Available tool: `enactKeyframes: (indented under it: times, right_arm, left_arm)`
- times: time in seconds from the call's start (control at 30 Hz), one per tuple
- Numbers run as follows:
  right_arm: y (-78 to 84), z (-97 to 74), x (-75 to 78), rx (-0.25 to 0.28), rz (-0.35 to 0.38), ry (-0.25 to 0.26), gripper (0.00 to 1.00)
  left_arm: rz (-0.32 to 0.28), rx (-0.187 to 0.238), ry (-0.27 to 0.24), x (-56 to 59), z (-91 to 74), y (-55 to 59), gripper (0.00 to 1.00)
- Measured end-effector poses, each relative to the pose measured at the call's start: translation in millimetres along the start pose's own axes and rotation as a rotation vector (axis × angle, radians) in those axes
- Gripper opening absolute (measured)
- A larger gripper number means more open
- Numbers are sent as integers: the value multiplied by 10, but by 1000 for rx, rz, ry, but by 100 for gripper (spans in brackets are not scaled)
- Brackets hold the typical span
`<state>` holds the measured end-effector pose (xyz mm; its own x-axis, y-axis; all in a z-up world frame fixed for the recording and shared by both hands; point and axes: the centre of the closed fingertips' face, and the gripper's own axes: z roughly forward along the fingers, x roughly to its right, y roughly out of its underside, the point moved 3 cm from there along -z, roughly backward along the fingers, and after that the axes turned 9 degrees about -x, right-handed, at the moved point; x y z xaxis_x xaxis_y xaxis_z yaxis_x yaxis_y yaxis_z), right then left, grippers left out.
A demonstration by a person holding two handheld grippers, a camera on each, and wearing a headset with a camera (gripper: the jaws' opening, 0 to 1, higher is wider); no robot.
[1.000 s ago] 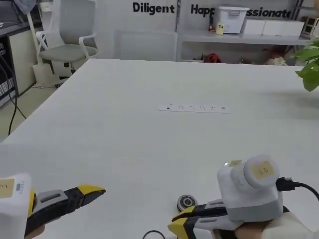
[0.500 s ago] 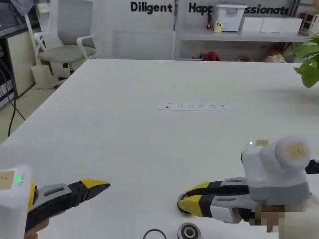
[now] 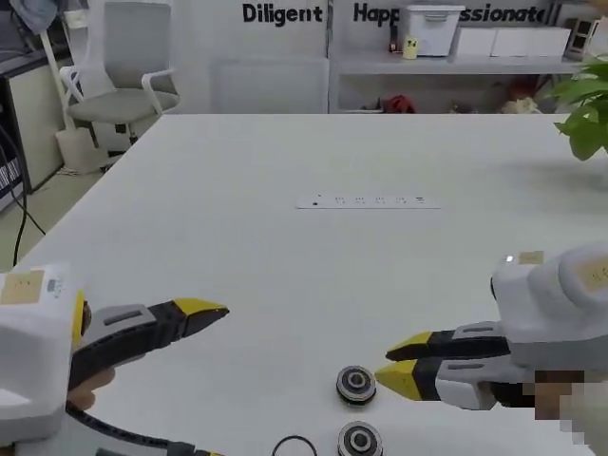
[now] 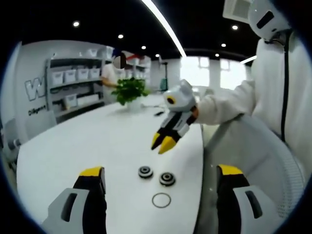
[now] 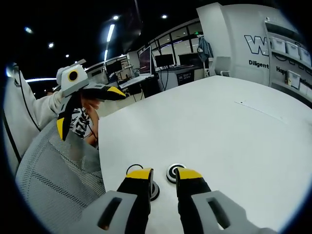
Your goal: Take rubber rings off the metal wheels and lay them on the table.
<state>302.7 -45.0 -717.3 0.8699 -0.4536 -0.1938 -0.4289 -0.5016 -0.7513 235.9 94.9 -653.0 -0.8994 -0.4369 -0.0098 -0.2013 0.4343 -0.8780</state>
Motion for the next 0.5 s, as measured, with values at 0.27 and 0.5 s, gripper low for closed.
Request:
enactKeyframes:
  times: [0.27, 0.5]
  right_arm:
    - [71, -7, 13, -18, 10, -16, 18]
    - [142, 0, 5, -23, 11, -57, 18]
  left_arm:
    - [69, 13, -13, -110, 159, -226, 95]
    - [141, 35, -6, -113, 370, -410, 92]
